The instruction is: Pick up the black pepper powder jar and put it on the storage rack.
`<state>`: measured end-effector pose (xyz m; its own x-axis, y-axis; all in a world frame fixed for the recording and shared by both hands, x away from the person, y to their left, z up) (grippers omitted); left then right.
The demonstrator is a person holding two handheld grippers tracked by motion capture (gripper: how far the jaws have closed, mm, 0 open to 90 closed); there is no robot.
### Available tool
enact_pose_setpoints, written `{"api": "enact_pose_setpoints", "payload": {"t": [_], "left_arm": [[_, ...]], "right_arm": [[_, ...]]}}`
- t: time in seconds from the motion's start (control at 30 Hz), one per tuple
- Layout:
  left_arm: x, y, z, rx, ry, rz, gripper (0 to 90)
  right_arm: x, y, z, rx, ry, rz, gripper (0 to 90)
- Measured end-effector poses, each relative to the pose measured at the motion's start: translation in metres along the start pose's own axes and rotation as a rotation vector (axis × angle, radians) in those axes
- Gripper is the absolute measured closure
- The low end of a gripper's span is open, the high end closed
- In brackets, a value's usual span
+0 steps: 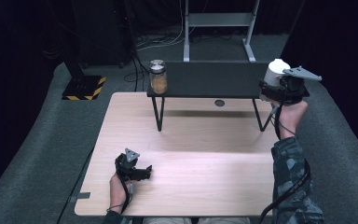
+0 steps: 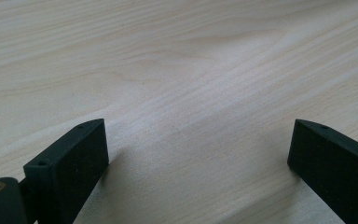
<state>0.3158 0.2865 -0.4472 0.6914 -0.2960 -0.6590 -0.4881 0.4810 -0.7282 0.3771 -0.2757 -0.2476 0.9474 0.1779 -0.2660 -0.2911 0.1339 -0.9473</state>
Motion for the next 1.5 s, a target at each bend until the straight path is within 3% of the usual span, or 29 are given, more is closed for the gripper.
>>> {"api": "enact_pose_setpoints", "payload": {"t": [0.97,1.5], "left_arm": [[0.000,0.000,0.002,-0.002,0.013,-0.002,4.5],[0.001,0.000,0.003,0.002,0.019,-0.002,4.4]], "right_arm": [[0.032,-0.020,-0.002,0.001,0.010,0.012,30.2],[0.056,-0.017,0.002,0.012,-0.012,0.035,30.1]]}}
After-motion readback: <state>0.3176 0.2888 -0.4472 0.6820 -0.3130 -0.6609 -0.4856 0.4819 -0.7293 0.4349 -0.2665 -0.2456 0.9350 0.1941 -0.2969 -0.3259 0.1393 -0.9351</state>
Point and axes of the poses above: each handheld gripper's, and its own axes: x roughly forward along the jaws, y roughly out of its underside, z roughly to its left, the point moved 1 cm from there along x, roughly forward along the jaws, and after that the axes turned 13 degrees about x, right-handed, at the moved point
